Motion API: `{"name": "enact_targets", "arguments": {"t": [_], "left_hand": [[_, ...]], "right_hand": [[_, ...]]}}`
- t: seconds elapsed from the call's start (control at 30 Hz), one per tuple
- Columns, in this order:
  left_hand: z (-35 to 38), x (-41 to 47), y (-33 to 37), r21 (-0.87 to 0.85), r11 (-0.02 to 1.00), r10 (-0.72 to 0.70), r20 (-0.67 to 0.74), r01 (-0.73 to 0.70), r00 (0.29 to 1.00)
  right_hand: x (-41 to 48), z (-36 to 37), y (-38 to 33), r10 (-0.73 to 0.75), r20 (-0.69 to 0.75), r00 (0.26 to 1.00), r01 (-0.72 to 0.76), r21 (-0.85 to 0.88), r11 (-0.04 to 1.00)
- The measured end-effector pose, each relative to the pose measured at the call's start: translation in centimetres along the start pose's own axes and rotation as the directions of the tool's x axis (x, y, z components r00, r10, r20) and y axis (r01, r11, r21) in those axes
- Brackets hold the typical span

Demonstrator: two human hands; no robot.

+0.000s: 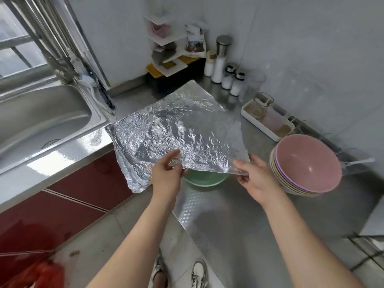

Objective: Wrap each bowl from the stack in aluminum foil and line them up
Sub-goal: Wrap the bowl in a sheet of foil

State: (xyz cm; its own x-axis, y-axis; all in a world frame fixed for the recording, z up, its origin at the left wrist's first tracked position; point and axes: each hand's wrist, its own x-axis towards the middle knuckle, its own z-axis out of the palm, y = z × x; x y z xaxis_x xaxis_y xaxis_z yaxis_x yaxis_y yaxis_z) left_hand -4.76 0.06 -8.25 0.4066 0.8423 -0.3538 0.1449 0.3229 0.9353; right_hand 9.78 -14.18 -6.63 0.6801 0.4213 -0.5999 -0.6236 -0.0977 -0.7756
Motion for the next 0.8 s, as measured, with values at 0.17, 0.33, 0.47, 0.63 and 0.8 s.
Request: {"name": "enact_targets", "arguments": {"t": [0.17, 0.33, 0.47, 0.63, 0.8], "left_hand": [[-0.7, -0.5, -0.2, -0.073, 0.997, -0.039, -0.117, 0.031, 0.992], [-2.4, -1.3, -0.9, -0.119, 0.993, -0.035, -0.175, 0.015, 0.984], [-3.4, -2.2, -2.2, -0.060, 0.998, 0.004, -0.175, -0.015, 0.985], [-4.3, -2.1, -2.7, 0.134, 0.989, -0.032, -0.193, 0.059, 0.981], [-3.7, -1.2, -0.8, 0.824, 0.543, 0.319, -0.020, -0.165, 0.948]], "right_hand": [[0.1, -1.4, 1.2, -0.051, -0.031, 0.998, 0.047, -0.116, 0.992], [0.1, -3.1, 2.1, -0.074, -0.010, 0.997, 0.069, -0.237, 0.969], [0.0, -3.7, 2.4, -0.071, -0.003, 0.997, 0.065, -0.389, 0.919], [0.1, -4.3, 2.3, -0.075, 0.002, 0.997, 0.061, -0.598, 0.799], [1.3, -4.5, 1.4, -0.128, -0.047, 0.991, 0.063, -0.679, 0.731]]}}
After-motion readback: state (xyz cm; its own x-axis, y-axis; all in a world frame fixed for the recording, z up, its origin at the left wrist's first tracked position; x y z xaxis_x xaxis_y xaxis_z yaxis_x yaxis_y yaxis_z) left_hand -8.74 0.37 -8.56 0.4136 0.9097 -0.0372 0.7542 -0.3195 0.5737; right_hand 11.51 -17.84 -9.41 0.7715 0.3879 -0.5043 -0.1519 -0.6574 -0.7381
